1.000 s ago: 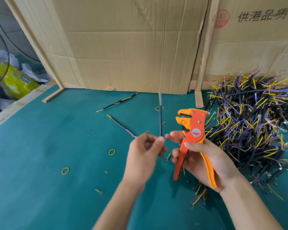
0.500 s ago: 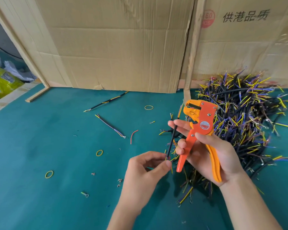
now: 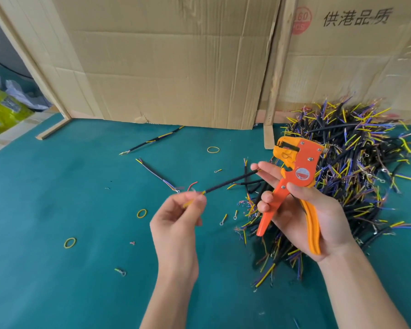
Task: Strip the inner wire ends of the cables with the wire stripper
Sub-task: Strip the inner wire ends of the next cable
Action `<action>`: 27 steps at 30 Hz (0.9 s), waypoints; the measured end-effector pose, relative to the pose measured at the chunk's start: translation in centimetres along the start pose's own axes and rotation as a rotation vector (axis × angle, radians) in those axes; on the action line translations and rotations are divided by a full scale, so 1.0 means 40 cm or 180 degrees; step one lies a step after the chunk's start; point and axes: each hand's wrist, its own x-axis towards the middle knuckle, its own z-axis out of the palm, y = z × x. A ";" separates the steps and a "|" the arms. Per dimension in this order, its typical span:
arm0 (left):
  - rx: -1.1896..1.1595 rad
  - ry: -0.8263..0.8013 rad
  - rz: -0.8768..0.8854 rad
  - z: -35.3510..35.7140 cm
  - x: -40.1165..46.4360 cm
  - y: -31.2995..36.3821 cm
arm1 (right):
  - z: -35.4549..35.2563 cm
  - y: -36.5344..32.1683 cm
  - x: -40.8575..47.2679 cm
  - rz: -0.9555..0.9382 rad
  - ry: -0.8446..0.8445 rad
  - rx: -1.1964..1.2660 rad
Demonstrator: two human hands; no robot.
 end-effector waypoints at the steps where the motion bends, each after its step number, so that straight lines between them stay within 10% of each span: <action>1: -0.0130 0.0060 0.0031 0.014 0.017 0.021 | 0.002 0.000 -0.001 0.0020 -0.0004 -0.0026; 15: -0.1115 0.0583 0.0248 0.073 0.155 0.144 | 0.086 0.086 0.008 0.1347 -0.1182 -0.0577; 27: -0.0464 0.0072 -0.0088 0.059 0.080 0.017 | 0.043 0.021 0.000 0.0505 -0.0357 -0.0315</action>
